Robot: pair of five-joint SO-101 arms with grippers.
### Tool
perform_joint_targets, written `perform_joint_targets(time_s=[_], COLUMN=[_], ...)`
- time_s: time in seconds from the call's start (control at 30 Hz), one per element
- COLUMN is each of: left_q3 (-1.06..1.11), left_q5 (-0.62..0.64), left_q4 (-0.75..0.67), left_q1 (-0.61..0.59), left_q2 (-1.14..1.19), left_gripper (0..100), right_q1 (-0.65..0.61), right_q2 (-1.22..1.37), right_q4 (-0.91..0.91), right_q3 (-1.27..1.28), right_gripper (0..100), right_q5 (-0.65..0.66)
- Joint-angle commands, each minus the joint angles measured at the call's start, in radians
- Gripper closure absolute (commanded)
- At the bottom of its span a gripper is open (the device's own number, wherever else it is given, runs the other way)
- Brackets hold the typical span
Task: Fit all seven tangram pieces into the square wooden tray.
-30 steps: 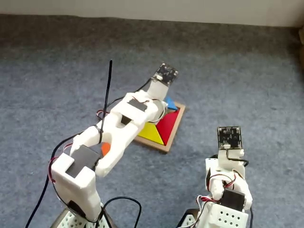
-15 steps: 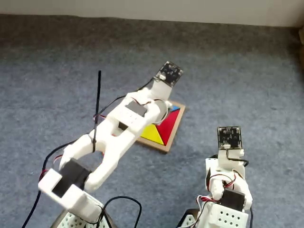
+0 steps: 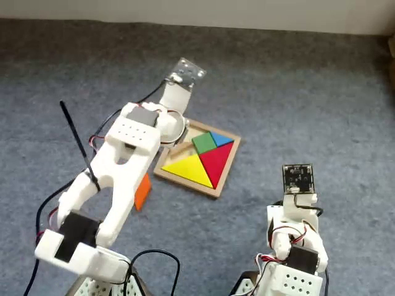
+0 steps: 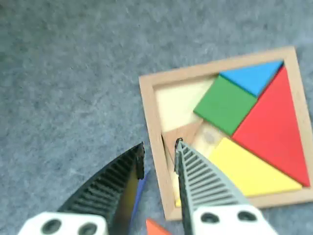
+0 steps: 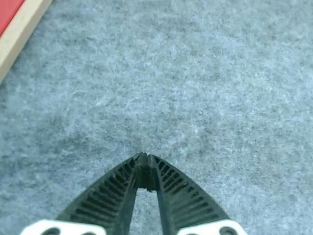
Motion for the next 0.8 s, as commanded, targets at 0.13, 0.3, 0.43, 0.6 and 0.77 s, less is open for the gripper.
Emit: perform_joint_targets(time_s=[0.13, 0.3, 0.43, 0.6, 0.77], left_q3=[-0.246, -0.375, -0.433, -0.475, -0.541], left_q5=[-0.097, -0.100, -0.101, -0.103, -0.104], left_q4=[0.176, 0.218, 0.215, 0.210, 0.230], left_q1=[0.008, 0.013, 0.008, 0.013, 0.013], left_q2=[0.240, 0.381, 0.433, 0.506, 0.604], left_gripper=[82, 80, 81, 81, 82], right_q1=[0.013, 0.013, 0.013, 0.013, 0.015], right_q2=[-0.019, -0.019, -0.021, -0.021, -0.021], right_q4=[0.005, 0.005, 0.005, 0.005, 0.005], right_q3=[0.097, 0.097, 0.097, 0.097, 0.097], right_gripper=[98.9, 98.9, 98.9, 98.9, 98.9], right_q5=[-0.002, -0.002, -0.002, -0.002, -0.002])
